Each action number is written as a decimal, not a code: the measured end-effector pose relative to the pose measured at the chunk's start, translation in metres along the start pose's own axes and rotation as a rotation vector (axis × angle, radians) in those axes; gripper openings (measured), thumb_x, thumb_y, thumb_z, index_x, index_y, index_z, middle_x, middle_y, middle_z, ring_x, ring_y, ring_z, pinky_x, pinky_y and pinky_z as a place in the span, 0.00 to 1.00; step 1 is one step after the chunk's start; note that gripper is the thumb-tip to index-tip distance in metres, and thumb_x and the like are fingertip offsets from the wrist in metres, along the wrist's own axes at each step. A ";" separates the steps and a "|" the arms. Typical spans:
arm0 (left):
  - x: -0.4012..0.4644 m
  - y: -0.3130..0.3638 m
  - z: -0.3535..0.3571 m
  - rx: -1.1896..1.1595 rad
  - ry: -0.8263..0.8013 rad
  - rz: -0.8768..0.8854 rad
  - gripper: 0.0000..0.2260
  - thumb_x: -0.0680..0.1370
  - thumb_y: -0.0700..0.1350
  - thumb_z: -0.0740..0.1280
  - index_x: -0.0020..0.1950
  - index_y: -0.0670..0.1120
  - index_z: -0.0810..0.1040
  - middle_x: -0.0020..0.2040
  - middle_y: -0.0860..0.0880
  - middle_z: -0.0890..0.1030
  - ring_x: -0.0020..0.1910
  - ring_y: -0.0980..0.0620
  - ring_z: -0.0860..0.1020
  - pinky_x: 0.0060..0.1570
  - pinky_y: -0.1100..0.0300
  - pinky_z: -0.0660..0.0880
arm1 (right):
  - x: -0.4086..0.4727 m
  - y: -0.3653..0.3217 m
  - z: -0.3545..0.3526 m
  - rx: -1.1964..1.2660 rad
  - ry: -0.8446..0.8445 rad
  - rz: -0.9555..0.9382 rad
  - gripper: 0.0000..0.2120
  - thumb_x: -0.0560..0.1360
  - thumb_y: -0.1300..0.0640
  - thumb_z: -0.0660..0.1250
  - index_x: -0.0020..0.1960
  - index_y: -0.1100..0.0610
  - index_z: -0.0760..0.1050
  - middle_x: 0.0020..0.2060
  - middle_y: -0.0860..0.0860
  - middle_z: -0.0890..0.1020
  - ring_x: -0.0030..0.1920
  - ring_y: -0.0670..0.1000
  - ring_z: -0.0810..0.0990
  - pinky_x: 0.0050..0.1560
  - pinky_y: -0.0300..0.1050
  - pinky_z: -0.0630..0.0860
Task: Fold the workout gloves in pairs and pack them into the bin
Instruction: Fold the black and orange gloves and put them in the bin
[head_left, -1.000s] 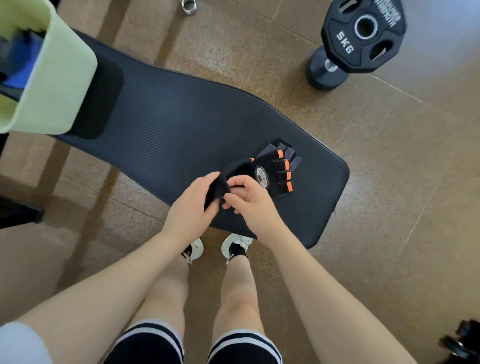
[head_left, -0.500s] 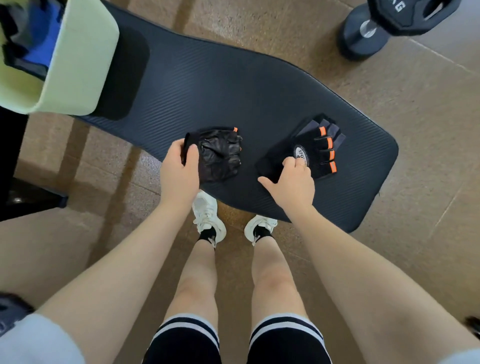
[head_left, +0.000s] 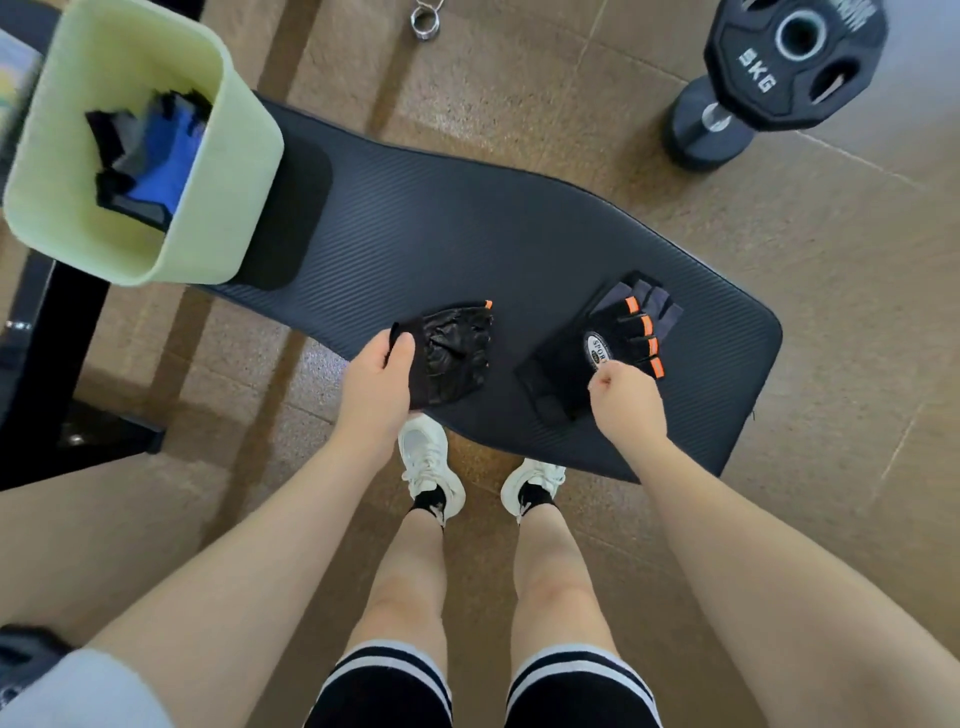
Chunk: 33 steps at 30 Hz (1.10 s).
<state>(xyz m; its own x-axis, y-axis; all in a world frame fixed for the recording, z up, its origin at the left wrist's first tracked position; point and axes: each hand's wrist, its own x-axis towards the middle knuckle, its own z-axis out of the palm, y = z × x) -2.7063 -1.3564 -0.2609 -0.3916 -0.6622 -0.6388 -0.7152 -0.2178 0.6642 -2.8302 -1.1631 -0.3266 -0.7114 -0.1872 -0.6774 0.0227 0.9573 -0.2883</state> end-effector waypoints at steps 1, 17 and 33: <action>-0.002 0.002 0.002 0.006 -0.014 0.004 0.08 0.78 0.50 0.57 0.47 0.54 0.76 0.52 0.51 0.81 0.55 0.49 0.77 0.61 0.44 0.72 | -0.005 -0.001 -0.003 0.005 -0.020 -0.039 0.11 0.75 0.61 0.56 0.52 0.61 0.75 0.55 0.59 0.78 0.55 0.63 0.75 0.51 0.51 0.72; 0.008 -0.008 0.032 -0.044 0.003 0.105 0.08 0.78 0.46 0.60 0.46 0.59 0.76 0.45 0.59 0.80 0.48 0.58 0.77 0.54 0.60 0.74 | 0.000 -0.001 0.062 -0.635 0.212 -0.386 0.11 0.59 0.55 0.73 0.37 0.58 0.74 0.46 0.53 0.81 0.41 0.57 0.79 0.32 0.45 0.72; -0.076 0.097 0.053 0.095 -0.209 0.184 0.09 0.79 0.45 0.60 0.58 0.49 0.72 0.51 0.53 0.77 0.51 0.54 0.76 0.50 0.62 0.72 | -0.109 -0.080 -0.110 0.496 -0.011 -0.256 0.04 0.76 0.56 0.63 0.47 0.55 0.75 0.39 0.48 0.80 0.41 0.48 0.79 0.44 0.42 0.78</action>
<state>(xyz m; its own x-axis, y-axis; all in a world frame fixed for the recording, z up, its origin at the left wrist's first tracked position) -2.7762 -1.2889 -0.1686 -0.6233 -0.5203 -0.5838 -0.6683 -0.0331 0.7431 -2.8320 -1.1947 -0.1556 -0.7302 -0.4052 -0.5502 0.1801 0.6626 -0.7270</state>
